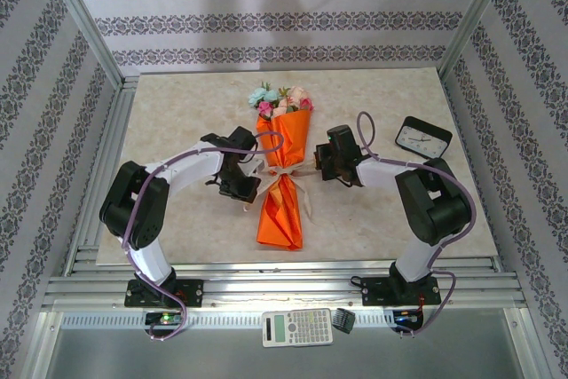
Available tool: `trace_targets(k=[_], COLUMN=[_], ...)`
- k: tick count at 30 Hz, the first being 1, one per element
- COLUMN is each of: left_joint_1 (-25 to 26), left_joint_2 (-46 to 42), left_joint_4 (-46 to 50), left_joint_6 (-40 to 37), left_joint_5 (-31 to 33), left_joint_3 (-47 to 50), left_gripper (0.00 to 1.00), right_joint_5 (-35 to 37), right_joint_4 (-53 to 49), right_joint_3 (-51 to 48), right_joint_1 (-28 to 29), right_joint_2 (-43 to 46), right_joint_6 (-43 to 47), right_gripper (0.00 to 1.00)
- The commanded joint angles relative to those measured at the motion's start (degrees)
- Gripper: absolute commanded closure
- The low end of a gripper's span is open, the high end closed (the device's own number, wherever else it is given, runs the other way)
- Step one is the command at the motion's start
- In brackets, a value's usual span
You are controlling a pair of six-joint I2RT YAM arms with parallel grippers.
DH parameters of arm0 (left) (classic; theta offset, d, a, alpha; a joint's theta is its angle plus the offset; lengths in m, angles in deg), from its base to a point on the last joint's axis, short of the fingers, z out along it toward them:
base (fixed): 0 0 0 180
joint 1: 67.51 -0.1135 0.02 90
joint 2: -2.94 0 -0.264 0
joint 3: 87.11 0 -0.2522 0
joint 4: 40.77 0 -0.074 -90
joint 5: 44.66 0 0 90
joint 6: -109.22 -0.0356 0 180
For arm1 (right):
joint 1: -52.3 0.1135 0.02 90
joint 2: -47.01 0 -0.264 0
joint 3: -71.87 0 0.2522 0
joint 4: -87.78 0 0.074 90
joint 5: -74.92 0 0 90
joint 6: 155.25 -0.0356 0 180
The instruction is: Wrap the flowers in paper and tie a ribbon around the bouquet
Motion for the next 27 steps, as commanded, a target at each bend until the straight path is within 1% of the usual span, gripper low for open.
trace_targets(k=[1, 17, 27], left_joint_1=[-0.5, -2.9, -3.8], left_joint_2=[-2.3, -2.6, -2.6], left_joint_4=[0.5, 2.0, 2.0], left_joint_6=[1.4, 2.7, 3.4], left_joint_5=[1.5, 4.2, 4.6], left_joint_3=[1.1, 2.5, 3.7], left_gripper=[1.00, 1.00, 1.00], right_joint_5=[3.2, 5.0, 7.6], right_joint_4=[1.5, 7.7, 8.7], right_joint_3=[-1.2, -4.2, -4.1], right_joint_1=[-1.2, -6.1, -8.5], right_joint_2=[1.6, -0.2, -1.4], right_joint_6=[0.9, -2.4, -3.1], right_gripper=[1.00, 1.00, 1.00])
